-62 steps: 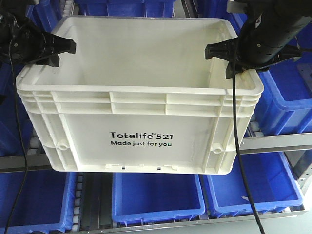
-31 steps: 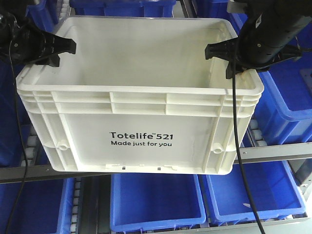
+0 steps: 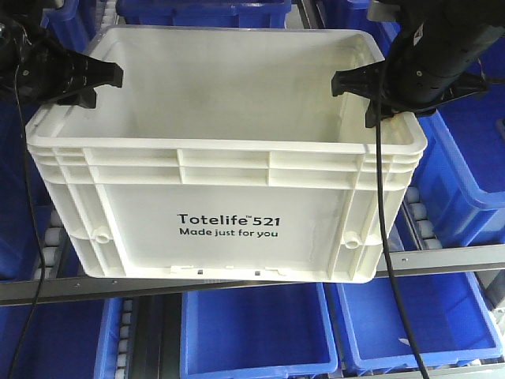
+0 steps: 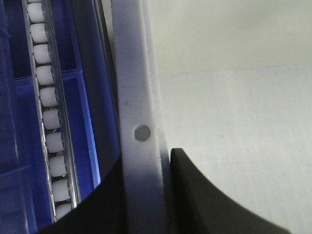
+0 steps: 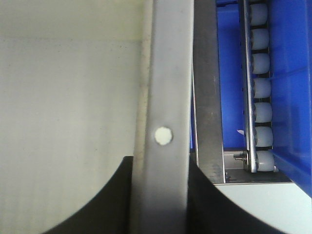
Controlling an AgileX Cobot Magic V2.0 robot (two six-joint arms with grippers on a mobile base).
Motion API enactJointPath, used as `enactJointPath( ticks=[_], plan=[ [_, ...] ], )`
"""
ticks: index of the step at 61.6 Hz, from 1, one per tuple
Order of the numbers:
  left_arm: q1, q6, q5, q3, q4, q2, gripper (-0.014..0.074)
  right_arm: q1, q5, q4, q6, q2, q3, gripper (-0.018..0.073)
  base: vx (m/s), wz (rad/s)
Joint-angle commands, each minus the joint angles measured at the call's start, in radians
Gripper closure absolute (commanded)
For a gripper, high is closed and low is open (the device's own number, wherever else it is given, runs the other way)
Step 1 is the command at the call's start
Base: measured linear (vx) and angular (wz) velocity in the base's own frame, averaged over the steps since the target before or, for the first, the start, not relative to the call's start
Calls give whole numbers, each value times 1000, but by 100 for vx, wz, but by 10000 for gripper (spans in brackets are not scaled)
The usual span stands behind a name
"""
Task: Move bin from left to right shelf
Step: 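Push the crate forward and lower it onto the shelf rollers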
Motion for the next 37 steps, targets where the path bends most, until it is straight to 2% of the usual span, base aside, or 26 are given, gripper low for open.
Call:
enactJointPath(
  ticks=[1,37],
  plan=[
    [1,14,-86,-34,13,-60,485,-6,-101,-18,-7,-61,-40,513,2,2],
    [1,14,-86,-34,13,-60,485,-6,-101,-18,-7,-61,-40,513,1,0]
  ],
)
